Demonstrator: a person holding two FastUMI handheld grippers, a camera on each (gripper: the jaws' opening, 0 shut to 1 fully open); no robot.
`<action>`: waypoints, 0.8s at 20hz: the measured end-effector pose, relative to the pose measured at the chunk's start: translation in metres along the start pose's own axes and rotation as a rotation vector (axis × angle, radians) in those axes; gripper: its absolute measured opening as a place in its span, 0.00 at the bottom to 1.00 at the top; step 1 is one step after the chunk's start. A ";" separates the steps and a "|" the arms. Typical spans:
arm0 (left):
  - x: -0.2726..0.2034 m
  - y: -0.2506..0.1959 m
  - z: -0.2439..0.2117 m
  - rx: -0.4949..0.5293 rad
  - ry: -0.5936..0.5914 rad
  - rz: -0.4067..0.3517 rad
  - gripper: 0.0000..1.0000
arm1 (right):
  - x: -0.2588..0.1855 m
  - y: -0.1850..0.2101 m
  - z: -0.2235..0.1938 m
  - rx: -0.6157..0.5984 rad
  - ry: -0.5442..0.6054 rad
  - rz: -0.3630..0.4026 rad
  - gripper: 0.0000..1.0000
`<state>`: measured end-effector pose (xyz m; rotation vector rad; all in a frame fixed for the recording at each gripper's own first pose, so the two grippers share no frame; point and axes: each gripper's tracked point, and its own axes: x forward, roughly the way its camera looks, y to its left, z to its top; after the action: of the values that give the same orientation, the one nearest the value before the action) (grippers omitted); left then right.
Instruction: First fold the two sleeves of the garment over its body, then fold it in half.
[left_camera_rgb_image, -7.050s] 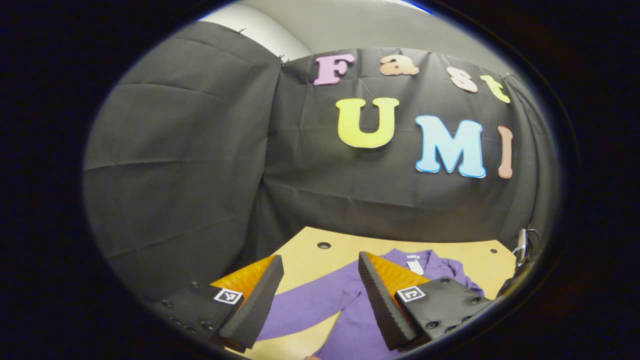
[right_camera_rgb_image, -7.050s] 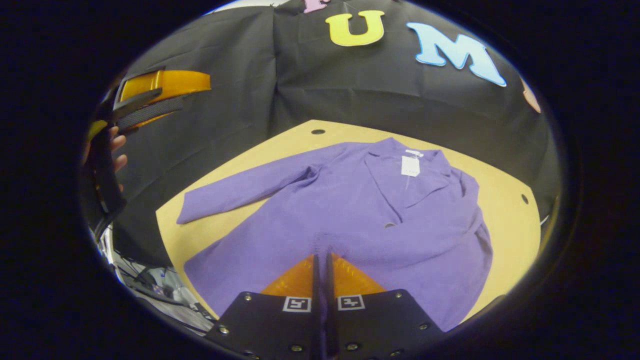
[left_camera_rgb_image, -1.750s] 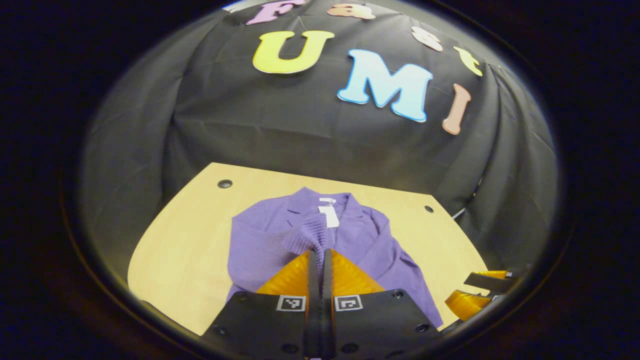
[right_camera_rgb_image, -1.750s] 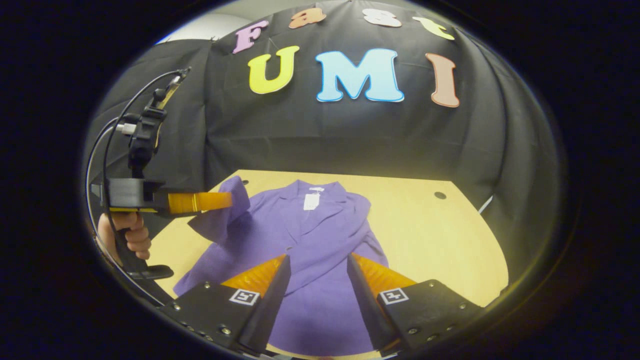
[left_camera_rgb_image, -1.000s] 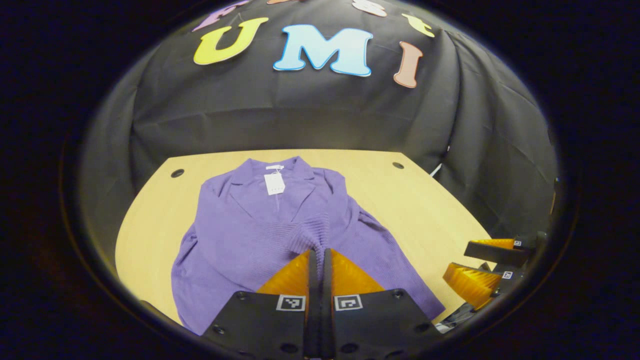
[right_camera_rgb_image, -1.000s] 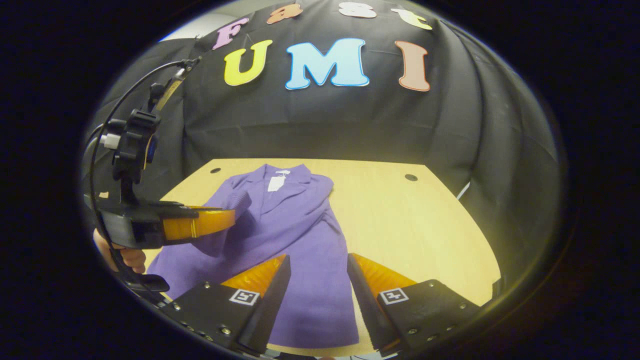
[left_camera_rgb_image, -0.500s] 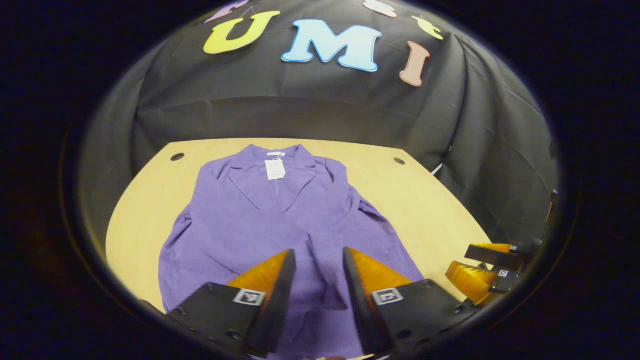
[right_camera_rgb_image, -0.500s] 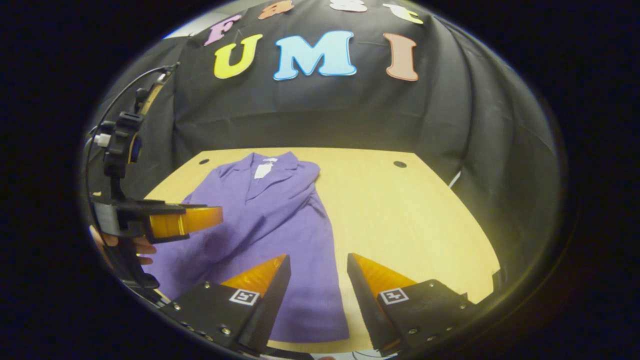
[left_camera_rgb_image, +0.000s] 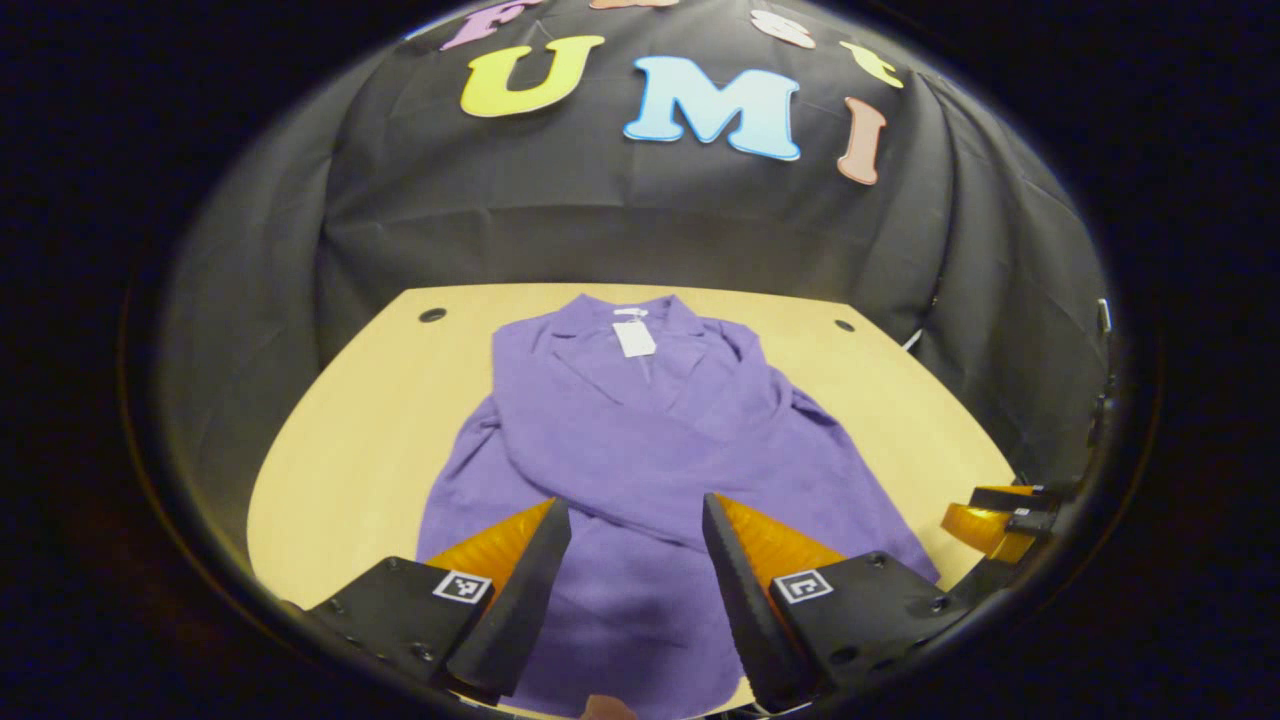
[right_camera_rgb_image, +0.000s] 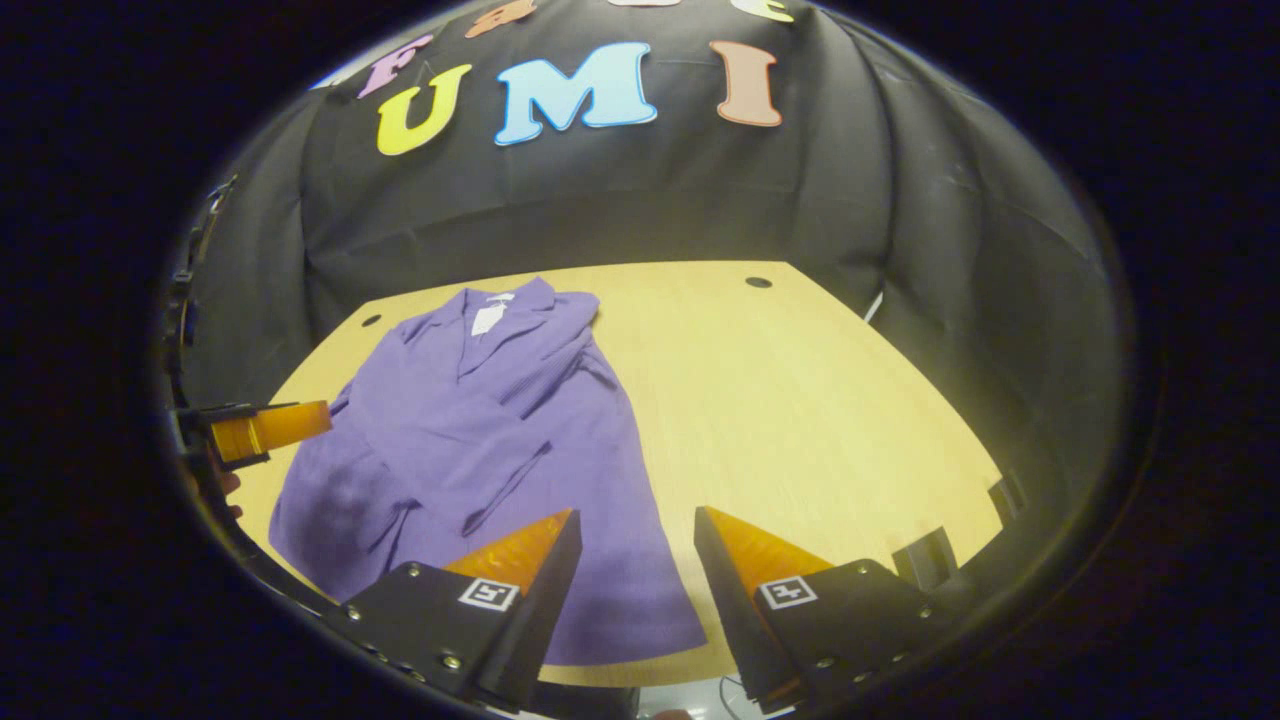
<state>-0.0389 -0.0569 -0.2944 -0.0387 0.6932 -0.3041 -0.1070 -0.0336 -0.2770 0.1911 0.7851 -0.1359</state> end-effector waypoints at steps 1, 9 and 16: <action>-0.004 0.011 -0.007 -0.010 0.008 0.012 0.87 | -0.001 -0.003 -0.004 0.008 0.009 -0.009 0.72; -0.042 0.104 -0.069 -0.080 0.093 0.099 0.82 | 0.006 -0.022 -0.042 0.052 0.100 -0.059 0.72; -0.072 0.154 -0.128 -0.158 0.198 0.105 0.86 | 0.014 -0.022 -0.066 0.161 0.165 -0.040 0.72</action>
<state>-0.1321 0.1191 -0.3694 -0.1233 0.9118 -0.1522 -0.1467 -0.0413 -0.3348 0.3422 0.9428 -0.2231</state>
